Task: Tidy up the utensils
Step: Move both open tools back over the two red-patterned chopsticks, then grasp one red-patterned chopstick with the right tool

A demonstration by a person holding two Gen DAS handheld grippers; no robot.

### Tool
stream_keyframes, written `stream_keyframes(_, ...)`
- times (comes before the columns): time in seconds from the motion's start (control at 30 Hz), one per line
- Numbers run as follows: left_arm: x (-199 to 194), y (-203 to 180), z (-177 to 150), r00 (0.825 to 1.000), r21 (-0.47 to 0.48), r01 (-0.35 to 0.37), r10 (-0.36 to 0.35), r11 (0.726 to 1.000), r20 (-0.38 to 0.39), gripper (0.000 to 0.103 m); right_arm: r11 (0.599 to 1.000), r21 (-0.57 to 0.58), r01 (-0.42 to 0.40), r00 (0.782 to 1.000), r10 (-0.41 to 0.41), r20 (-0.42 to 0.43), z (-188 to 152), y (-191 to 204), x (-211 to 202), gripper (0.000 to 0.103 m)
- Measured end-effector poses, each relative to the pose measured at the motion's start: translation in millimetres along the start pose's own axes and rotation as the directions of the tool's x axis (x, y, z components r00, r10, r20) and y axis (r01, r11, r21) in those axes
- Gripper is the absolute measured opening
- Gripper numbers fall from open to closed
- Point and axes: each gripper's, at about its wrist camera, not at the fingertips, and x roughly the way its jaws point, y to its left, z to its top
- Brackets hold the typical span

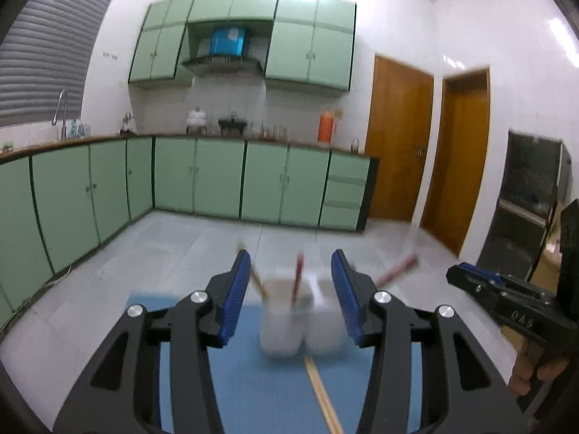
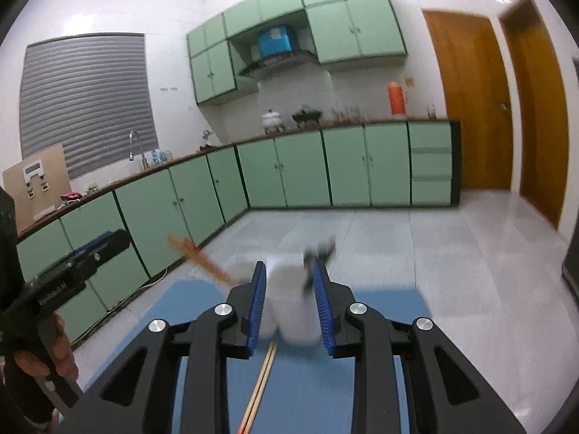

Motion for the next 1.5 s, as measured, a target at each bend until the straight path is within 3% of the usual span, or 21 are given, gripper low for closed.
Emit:
stream_keyframes(0.13, -4.9, -2.1, -52.4, 0.992, 0.012, -0.01, 0.011, 1.0, -0.126, 0.054, 0.999, 0.03, 0.023, 0.994, -0.02, -0.103, -53.0, -1.0, -7.4, 0.027)
stream_keyframes(0.23, -4.5, 3.4, -90.3, 0.976, 0.003, -0.018, 0.019, 1.0, -0.219, 0.06, 0.997, 0.071, 0.02, 0.981, -0.006, -0.193, -91.1, -1.5, -4.8, 0.03)
stream_keyframes(0.37, -5.5, 9.6, -126.1, 0.948, 0.029, -0.035, 0.043, 0.999, -0.317, 0.073, 0.998, 0.064, 0.026, 0.954, -0.006, -0.299, -134.9, 6.3, 0.1, 0.048)
stream_keyframes(0.47, -4.8, 16.0, -144.0, 0.923, 0.04, -0.04, 0.052, 0.998, -0.381, 0.082, 0.997, 0.066, 0.037, 0.935, -0.011, -0.356, -154.8, 12.4, 4.0, 0.072)
stream_keyframes(0.67, -6.8, 26.8, -162.6, 0.9, 0.066, -0.071, 0.093, 0.995, -0.426, 0.09, 0.998, 0.045, 0.045, 0.926, -0.025, -0.376, -168.2, 20.4, 3.1, 0.079)
stream_keyframes(0.87, -10.0, 38.1, -170.2, 0.887, 0.048, -0.105, 0.115, 0.993, -0.447, 0.093, 0.998, 0.026, 0.048, 0.924, -0.035, -0.38, -171.2, 26.7, 1.1, 0.078)
stream_keyframes(1.2, -11.6, 48.6, -167.5, 0.884, 0.031, -0.141, 0.14, 0.99, -0.447, 0.093, 0.996, -0.081, 0.044, 0.901, -0.074, -0.427, -177.2, 50.9, 13.5, 0.051)
stream_keyframes(1.33, -10.9, 50.8, -167.8, 0.883, 0.019, -0.149, 0.142, 0.989, -0.448, 0.093, 0.994, -0.099, 0.04, 0.898, -0.08, -0.433, -177.7, 57.8, 17.5, 0.046)
stream_keyframes(1.5, -9.5, 50.6, -167.2, 0.883, 0.011, -0.148, 0.137, 0.989, -0.449, 0.093, 0.993, -0.115, 0.034, 0.897, -0.081, -0.435, -176.4, 62.4, 22.3, 0.032)
